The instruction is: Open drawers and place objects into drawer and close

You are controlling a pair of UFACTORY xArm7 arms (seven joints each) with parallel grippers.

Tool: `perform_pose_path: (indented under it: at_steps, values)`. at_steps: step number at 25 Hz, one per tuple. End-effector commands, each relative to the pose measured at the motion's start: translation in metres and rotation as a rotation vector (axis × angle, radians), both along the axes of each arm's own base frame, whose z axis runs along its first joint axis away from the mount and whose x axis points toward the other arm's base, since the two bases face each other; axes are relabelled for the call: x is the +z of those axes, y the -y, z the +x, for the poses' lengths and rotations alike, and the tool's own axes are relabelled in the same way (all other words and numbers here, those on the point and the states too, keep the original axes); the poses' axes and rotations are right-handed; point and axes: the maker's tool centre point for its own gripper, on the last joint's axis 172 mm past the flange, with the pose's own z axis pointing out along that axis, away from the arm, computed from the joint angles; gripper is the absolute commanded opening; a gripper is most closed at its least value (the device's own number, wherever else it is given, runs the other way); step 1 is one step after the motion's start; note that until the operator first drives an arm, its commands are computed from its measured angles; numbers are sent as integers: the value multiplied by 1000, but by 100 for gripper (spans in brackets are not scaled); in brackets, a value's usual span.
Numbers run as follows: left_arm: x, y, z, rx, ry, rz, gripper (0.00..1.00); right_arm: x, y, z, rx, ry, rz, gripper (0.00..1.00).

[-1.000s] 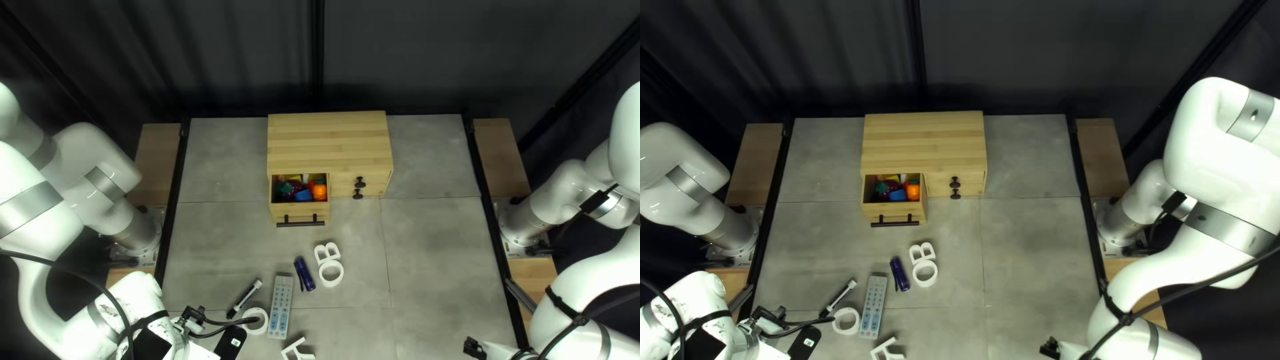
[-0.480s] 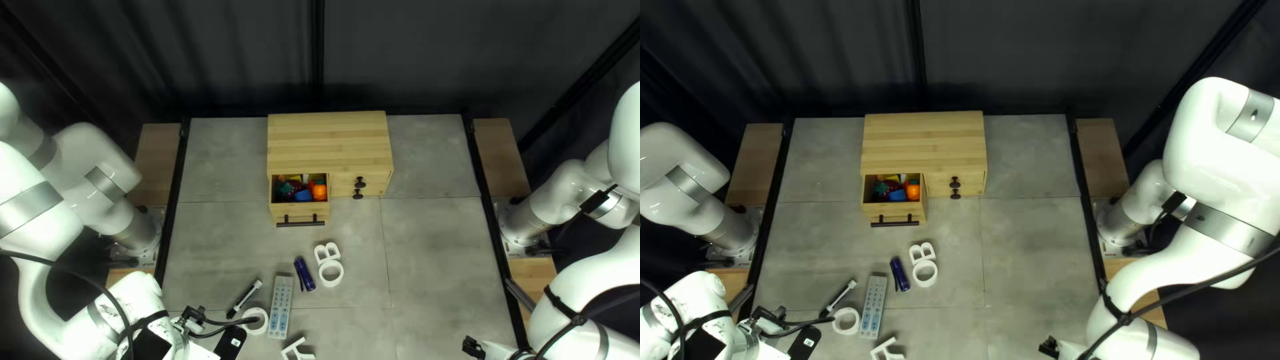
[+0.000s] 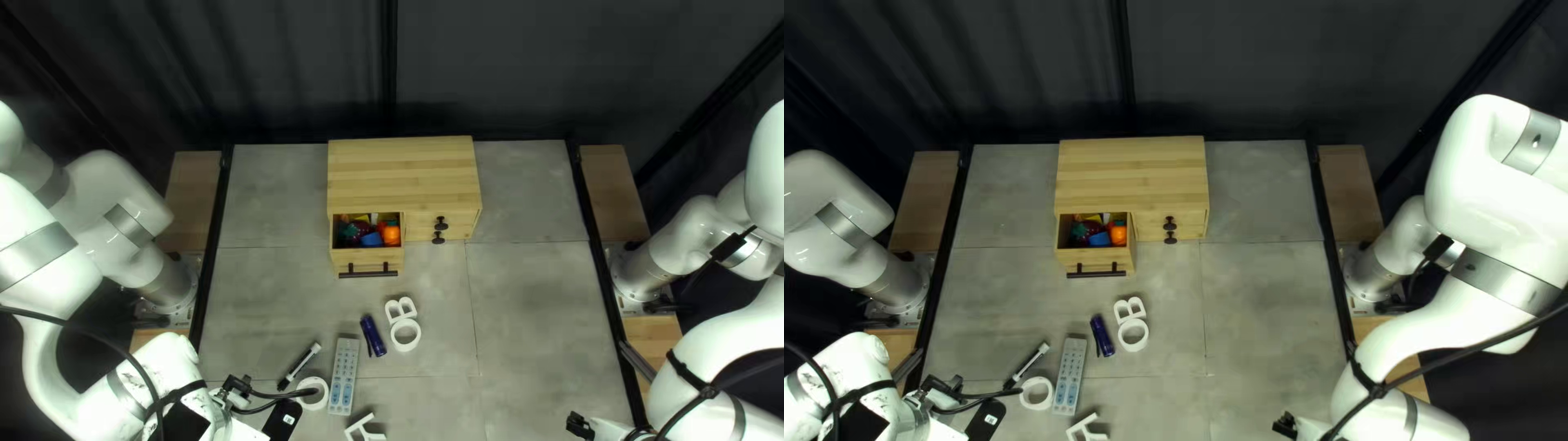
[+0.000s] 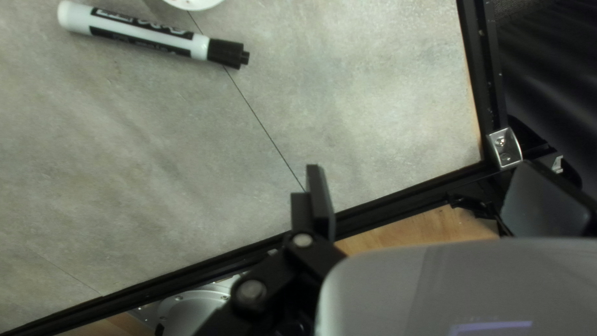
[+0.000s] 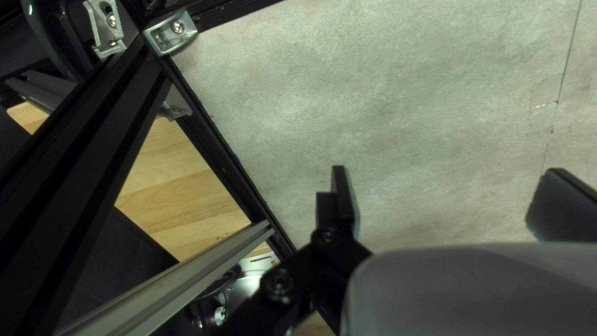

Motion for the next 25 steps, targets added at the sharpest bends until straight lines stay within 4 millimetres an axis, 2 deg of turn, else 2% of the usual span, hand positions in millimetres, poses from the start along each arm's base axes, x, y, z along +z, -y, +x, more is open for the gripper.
perform_pose_path:
  at_steps: [1, 7, 10, 12, 16, 21, 25]
  values:
    - [0, 0, 0, 0, 0, 0, 100, 0, 0, 0, 0, 0, 0, 100]
    - [0, 0, 0, 0, 0, 0, 100, 0, 0, 0, 0, 0, 0, 100]
    - [-21, -11, 10, -2, 61, -68, 100, 0, 0, 0, 0, 0, 0, 100]
    - [-25, -14, 20, -33, 94, -93, 100, 0, 0, 0, 0, 0, 0, 100]
    - [-13, -25, 30, -119, 146, -92, 100, 0, 0, 0, 0, 0, 0, 100]
    - [14, -43, 45, -238, 204, -67, 100, 0, 0, 0, 0, 0, 0, 100]
    - [32, -56, 74, -332, 212, -47, 100, 0, 0, 0, 0, 0, 0, 100]
